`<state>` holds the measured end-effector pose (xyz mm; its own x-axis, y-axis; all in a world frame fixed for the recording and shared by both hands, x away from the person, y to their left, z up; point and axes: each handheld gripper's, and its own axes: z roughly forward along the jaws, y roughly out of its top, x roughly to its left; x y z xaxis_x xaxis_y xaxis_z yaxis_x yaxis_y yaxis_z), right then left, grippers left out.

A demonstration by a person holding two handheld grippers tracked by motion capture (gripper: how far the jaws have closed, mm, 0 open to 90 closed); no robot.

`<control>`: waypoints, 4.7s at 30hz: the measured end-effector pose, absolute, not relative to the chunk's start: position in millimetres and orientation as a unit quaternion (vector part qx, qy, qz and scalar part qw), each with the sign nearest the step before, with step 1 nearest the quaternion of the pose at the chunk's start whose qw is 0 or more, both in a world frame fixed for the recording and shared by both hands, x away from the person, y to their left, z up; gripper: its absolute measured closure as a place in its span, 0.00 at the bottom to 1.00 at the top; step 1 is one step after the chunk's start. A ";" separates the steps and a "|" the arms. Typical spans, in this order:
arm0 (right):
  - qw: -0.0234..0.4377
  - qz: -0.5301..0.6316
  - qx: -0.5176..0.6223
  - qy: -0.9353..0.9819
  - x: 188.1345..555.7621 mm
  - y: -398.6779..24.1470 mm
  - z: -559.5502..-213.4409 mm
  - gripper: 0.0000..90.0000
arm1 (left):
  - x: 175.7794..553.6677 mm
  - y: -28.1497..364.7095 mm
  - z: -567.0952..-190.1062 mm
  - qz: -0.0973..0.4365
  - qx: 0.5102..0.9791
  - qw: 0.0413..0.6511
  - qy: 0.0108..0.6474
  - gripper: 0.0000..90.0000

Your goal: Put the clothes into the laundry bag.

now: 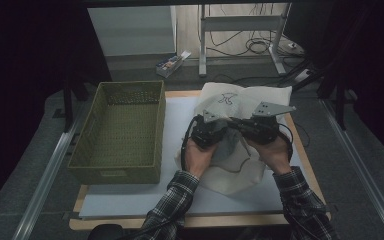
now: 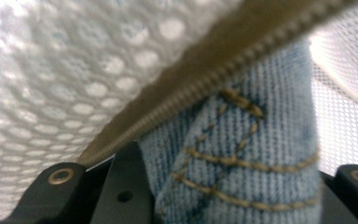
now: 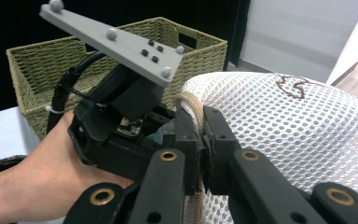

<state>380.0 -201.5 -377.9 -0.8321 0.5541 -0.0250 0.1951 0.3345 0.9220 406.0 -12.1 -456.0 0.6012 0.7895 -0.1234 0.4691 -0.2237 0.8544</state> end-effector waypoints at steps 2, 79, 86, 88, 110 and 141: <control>0.168 0.526 0.233 0.800 379.7 -200.5 -378.3 0.94 | 408.0 -11.9 -456.4 0.170 0.761 0.468 0.416 0.78; 0.149 0.475 0.247 0.831 390.0 -205.7 -400.9 0.93 | 377.0 5.3 -472.4 0.184 0.769 0.475 0.386 0.21; 0.148 0.468 0.248 0.835 383.8 -207.4 -404.4 0.93 | 357.7 17.5 -462.5 0.184 0.766 0.484 0.381 0.23; 0.146 0.466 0.250 0.836 381.5 -209.3 -405.9 0.93 | 352.7 21.6 -458.5 0.186 0.766 0.485 0.380 0.24; 0.134 0.456 0.267 0.838 368.5 -232.3 -415.9 0.92 | 367.3 40.2 -469.8 0.226 0.767 0.423 0.426 0.94; 0.132 0.441 0.286 0.841 365.0 -247.7 -433.8 0.92 | 301.2 47.7 -443.8 0.188 0.811 0.407 0.376 0.87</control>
